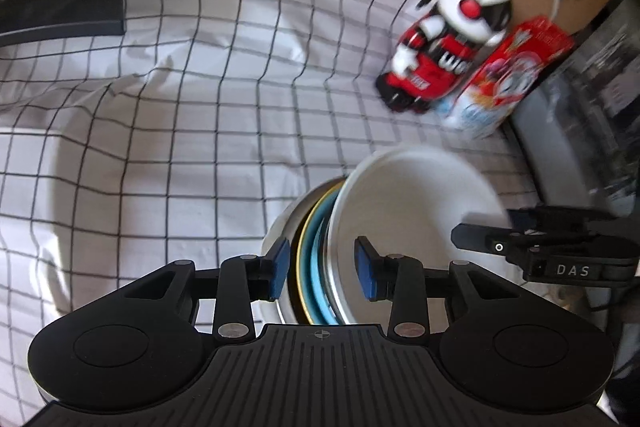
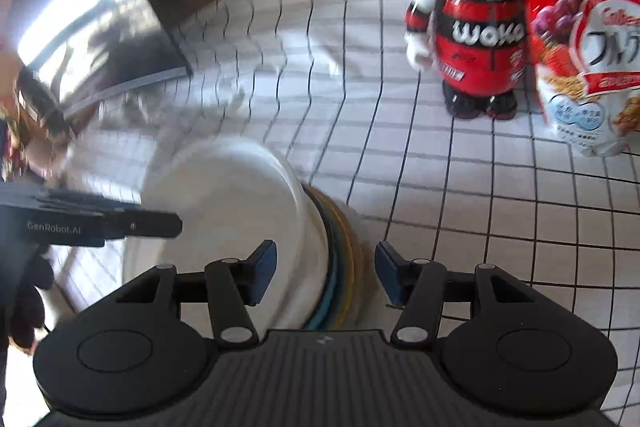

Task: Organize plates and bowls
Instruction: 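Open both tools and lift them off the bowl stack rim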

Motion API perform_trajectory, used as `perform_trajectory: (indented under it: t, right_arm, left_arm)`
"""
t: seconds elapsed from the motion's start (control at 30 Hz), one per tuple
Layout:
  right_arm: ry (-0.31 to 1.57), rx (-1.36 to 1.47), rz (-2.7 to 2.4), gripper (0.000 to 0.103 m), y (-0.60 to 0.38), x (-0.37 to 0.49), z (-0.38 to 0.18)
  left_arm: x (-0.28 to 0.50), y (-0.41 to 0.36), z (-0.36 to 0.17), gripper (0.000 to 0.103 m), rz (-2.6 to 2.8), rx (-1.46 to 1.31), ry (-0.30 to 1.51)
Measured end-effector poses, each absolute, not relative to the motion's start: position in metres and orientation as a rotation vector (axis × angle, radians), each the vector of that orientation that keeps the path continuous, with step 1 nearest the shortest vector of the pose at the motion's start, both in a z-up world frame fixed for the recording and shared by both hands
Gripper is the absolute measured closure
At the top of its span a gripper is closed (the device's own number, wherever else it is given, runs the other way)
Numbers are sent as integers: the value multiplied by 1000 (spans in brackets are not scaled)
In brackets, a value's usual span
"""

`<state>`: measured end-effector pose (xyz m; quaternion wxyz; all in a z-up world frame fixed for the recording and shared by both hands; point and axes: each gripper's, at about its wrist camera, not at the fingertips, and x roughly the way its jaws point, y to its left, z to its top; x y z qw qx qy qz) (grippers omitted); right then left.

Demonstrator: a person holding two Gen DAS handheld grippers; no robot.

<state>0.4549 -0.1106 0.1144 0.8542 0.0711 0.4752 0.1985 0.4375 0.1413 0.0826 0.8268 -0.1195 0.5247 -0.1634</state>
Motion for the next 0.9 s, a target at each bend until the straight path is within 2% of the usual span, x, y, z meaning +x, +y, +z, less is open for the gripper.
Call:
perform_trajectory:
  t: [0.13,0.2,0.57,0.9]
  right_arm:
    - [943,199,257,45,-112,444,121]
    - [938,221,189,42,-111,438,118]
    - [899,208,60,40,-101,412,112]
    - [655,249,155,40,-110,317,137]
  left_arm:
    - [443,153,88,63,-388,-229,1035]
    - [446,153,83,62,-416,-206,1025]
    - [426,163,84,64,-456,-252,962]
    - [312,165,121,64,-281,-333,694]
